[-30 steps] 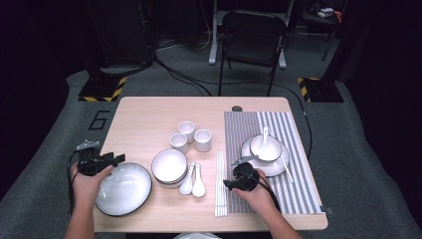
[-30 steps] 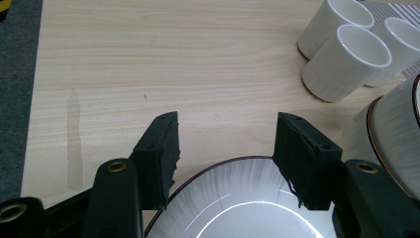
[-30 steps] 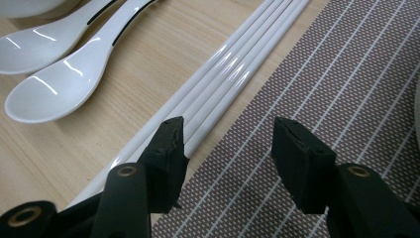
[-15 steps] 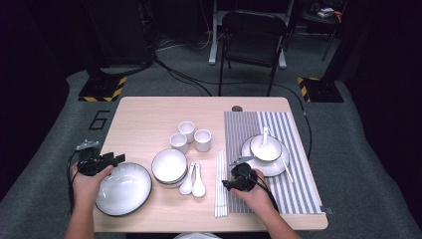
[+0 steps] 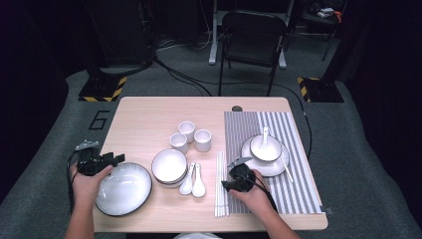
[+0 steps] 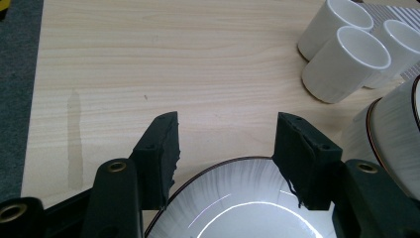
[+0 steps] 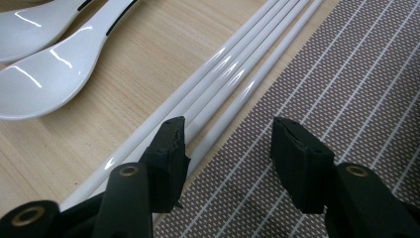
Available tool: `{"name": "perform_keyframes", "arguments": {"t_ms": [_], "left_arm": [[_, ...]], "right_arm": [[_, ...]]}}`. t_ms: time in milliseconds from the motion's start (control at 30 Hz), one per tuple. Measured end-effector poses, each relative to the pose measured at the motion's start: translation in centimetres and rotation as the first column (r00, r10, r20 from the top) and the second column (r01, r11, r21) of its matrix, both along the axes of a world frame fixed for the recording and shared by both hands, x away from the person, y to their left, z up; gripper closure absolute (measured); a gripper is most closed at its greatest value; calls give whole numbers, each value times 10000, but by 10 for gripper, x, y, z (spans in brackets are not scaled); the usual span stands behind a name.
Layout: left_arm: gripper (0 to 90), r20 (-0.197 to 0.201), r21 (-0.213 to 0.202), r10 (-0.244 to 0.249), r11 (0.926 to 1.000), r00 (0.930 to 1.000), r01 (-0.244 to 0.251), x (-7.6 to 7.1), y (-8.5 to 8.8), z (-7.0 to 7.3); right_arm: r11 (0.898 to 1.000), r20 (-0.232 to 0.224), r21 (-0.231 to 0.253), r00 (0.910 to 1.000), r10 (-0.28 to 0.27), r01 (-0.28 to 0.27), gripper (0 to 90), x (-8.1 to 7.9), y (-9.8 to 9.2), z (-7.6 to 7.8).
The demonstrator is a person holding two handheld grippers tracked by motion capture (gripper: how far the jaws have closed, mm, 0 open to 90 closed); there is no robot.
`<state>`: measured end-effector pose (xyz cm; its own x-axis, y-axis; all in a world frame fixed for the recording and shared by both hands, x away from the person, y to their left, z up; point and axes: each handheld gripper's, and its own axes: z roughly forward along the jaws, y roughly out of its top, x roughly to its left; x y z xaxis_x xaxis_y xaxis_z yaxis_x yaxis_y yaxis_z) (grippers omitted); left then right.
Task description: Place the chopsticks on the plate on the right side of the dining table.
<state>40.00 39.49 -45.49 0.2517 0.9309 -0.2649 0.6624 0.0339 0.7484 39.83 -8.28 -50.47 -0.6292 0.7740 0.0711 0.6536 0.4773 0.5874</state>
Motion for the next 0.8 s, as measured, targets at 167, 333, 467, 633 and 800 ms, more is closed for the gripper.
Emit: {"name": "perform_keyframes", "arguments": {"t_ms": [167, 333, 467, 633, 800], "left_arm": [[434, 15, -14, 22, 10000, 10000, -22, 0, 0, 0], [434, 52, -23, 2, 10000, 10000, -2, 0, 0, 0], [433, 54, -23, 0, 10000, 10000, 1, 0, 0, 0], [434, 111, -29, 41, 10000, 9999, -41, 0, 0, 0], [433, 111, -40, 58, 10000, 9999, -57, 0, 0, 1]], "right_arm": [[10000, -9, -15, 10000, -10, 10, 490, 0, -2, 0], [10000, 53, -96, 10000, -17, 17, 496, 0, -3, 0], [10000, 38, -99, 10000, 14, -13, 503, 0, -3, 0], [9999, 16, -165, 10000, 25, -24, 526, 1, -4, 1], [9997, 26, -209, 10000, -92, 92, 540, 1, -6, 1]]}}
